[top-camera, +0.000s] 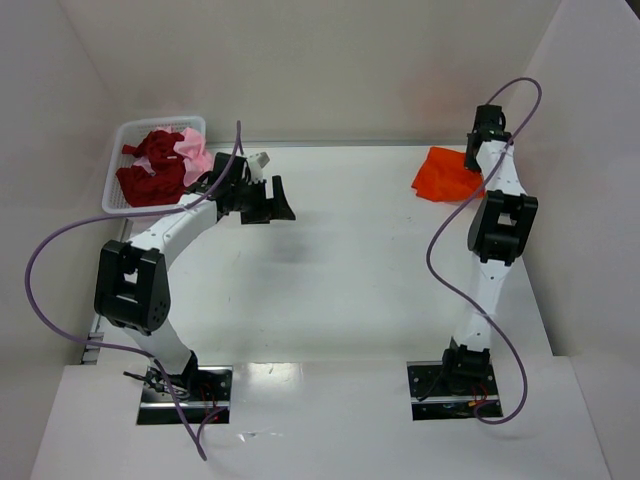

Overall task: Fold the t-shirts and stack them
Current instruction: Put the neatly folded tshirt into the corner of the board with the right arm

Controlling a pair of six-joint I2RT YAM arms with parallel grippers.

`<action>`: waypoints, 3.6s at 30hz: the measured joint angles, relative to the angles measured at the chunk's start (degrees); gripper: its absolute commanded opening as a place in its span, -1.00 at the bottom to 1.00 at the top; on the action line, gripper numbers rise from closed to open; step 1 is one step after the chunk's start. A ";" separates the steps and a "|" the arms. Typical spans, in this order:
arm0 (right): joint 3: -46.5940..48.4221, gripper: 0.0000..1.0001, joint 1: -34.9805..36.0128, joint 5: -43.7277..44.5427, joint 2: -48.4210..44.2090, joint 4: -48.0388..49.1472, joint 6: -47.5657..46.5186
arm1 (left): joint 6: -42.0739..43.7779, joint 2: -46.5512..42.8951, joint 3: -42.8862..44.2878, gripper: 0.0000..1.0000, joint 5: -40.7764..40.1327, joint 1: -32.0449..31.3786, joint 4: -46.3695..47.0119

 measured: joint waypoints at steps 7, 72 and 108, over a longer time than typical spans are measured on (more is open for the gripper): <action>2.80 0.07 -1.33 3.45 4.24 0.24 -0.26 | -0.04 1.73 1.20 0.89 0.07 0.00 -0.59; -29.79 -0.08 -1.44 15.58 -7.93 12.24 25.22 | -1.57 -1.92 3.45 0.89 0.15 -0.04 -3.39; -25.53 -0.13 -1.55 -2.03 -28.00 20.22 18.23 | -1.44 -1.66 3.93 0.89 1.90 -0.07 -2.03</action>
